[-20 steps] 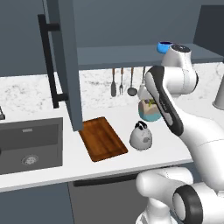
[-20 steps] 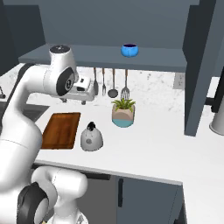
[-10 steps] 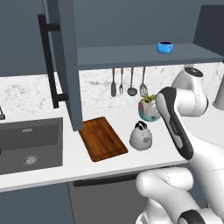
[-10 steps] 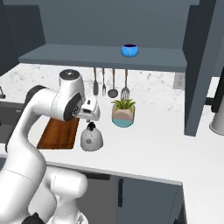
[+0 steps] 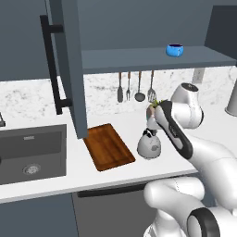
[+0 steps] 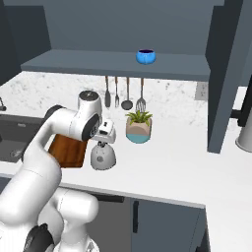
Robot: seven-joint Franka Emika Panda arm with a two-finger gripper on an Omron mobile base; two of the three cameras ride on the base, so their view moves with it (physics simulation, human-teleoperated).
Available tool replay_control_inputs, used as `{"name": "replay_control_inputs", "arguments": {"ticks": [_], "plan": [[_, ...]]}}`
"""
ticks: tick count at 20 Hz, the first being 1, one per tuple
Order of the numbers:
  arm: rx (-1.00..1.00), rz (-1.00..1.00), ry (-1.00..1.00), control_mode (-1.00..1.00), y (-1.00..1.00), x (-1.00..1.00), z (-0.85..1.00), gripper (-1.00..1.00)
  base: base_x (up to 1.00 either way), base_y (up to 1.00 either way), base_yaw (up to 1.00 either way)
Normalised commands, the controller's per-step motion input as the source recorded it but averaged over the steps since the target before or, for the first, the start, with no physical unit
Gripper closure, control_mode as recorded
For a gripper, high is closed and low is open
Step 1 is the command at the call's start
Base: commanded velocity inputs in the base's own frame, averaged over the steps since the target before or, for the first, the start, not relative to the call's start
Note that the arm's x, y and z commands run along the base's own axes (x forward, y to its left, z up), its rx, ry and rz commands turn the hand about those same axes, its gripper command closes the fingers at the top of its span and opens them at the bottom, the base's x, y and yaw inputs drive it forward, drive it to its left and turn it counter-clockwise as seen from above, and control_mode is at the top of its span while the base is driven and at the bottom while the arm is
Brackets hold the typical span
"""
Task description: Pick the kettle from the counter and place it on the tray. Then pick the mug from the cabinet and place it on the tray. Then close the cabinet doors.
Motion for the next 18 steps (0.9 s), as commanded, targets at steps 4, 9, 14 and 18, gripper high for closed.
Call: {"name": "replay_control_inputs", "arguments": {"ticks": [4, 9, 14, 18], "plan": [[0.03, 0.0, 0.0, -1.0, 0.0, 0.36, -0.31, -1.0, 0.0, 0.0, 0.0], [0.0, 0.0, 0.0, -1.0, 0.0, 0.37, -0.27, -1.0, 0.0, 0.0, 0.0], [0.0, 0.0, 0.03, -1.0, 0.0, 0.34, -0.31, -1.0, 0.0, 0.0, 0.0], [0.0, 0.0, 0.06, -1.0, 0.0, 0.37, -0.22, -1.0, 0.0, 0.0, 0.0]]}}
